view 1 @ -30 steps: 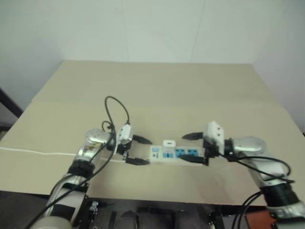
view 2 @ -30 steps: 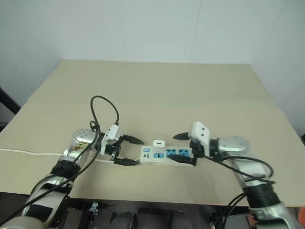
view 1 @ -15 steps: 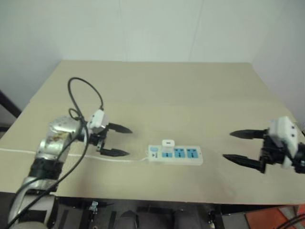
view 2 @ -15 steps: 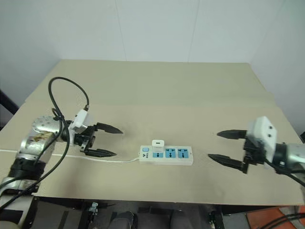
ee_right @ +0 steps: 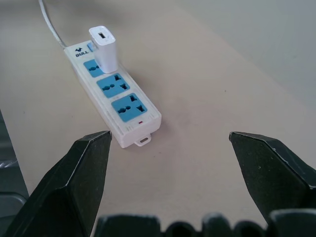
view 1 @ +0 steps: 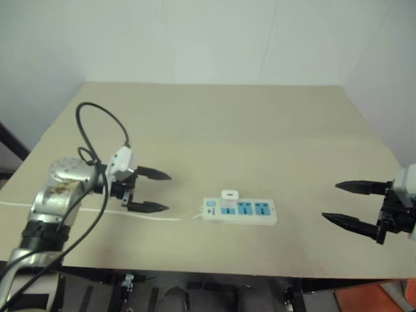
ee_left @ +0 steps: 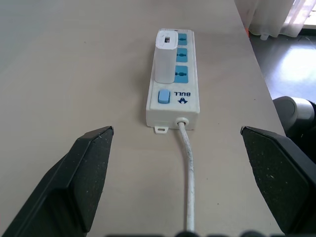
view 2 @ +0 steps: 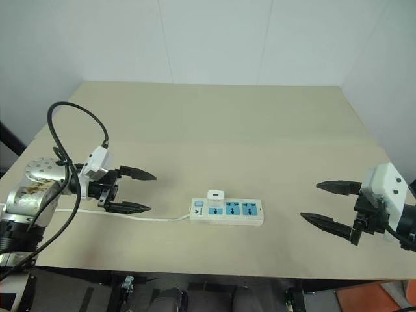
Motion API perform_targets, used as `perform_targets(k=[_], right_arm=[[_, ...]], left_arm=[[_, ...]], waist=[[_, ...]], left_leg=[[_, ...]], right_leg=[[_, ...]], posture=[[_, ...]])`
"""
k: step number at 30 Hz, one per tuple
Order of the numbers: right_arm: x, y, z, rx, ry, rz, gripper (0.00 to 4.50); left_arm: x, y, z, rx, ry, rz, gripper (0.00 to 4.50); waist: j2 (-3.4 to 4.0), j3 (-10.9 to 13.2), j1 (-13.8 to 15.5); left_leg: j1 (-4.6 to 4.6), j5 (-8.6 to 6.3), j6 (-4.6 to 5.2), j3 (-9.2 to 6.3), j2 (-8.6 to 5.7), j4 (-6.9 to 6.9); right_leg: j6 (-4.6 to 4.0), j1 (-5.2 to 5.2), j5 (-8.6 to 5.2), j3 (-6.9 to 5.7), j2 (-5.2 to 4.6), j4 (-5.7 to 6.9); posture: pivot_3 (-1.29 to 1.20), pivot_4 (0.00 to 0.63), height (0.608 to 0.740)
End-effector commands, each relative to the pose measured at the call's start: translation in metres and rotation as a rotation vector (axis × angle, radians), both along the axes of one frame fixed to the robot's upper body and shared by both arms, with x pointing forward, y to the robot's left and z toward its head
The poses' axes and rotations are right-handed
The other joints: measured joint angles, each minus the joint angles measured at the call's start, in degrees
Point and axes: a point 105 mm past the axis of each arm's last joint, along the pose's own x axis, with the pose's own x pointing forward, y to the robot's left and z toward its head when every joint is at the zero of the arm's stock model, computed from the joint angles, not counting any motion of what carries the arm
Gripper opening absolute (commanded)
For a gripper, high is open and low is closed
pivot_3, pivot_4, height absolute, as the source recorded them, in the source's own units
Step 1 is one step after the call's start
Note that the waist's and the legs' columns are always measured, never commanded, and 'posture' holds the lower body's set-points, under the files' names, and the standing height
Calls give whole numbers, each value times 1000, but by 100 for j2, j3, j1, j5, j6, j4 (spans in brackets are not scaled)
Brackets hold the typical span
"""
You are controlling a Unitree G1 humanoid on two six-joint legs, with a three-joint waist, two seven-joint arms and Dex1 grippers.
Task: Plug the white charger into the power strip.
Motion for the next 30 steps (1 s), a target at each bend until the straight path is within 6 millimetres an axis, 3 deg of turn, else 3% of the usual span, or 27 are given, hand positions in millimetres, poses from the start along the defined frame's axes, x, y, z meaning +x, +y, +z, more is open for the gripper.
perform_targets(k=[1,30], right_arm=[[-1,4,8,-32,-39,18,4500],[-3,12,1,-29,-44,32,4500]], left_arm=[[-1,-2,11,-21,-43,-11,4495],[1,-11,14,-35,-46,-47,4495]], waist=[[0,0,1],[0,0,0]], left_leg=[[0,0,0,0,0,0],[1,0,0,1,0,2]], right_leg=[[0,0,0,0,0,0],[0,1,0,0,0,3]], posture=[[0,150,740],[0,150,740]])
